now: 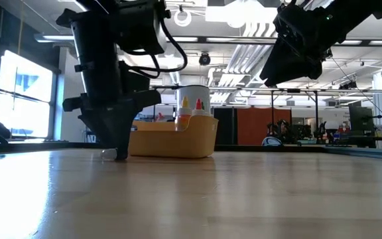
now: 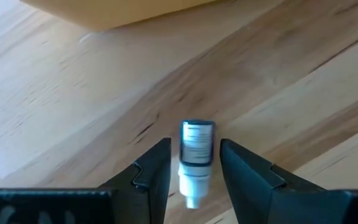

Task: Pick & Place food coloring
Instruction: Put the dark blue food coloring bottle into the yellow bin

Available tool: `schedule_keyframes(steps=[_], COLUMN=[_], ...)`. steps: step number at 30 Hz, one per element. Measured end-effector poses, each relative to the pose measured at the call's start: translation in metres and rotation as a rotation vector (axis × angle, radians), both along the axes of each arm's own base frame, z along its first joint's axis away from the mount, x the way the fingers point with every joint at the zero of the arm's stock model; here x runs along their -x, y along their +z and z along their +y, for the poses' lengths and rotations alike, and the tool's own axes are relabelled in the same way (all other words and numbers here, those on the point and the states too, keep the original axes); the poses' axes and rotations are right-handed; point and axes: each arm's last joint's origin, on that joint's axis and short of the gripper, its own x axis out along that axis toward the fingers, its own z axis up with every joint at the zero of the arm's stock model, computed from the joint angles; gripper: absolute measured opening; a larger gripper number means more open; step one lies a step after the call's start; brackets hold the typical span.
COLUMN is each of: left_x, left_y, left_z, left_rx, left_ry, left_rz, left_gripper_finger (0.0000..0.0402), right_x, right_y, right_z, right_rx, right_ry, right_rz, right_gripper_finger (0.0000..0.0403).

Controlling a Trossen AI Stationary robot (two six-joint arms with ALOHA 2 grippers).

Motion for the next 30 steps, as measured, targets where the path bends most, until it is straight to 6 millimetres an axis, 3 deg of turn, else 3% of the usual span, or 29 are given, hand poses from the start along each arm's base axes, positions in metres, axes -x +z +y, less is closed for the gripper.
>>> schedule_keyframes(steps=[20, 30], left_x=[-0.005, -0.006], left_y=[-0.018, -0.019], left_z=[-0.002, -0.002], left_rx=[-0.009, -0.015], left_ry=[-0.058, -0.08], left_rz=[0.059, 0.058], left_gripper_finger=[0.0134, 0.0068], right_x=[0.0, 0.0], right_y=[0.0, 0.0], right_z=[0.0, 0.0], right_rx=[0.0, -0.001], right_ry=[0.0, 0.0], right_rz=[-0.001, -0.001], right_gripper_finger=[0.0154, 0.0153])
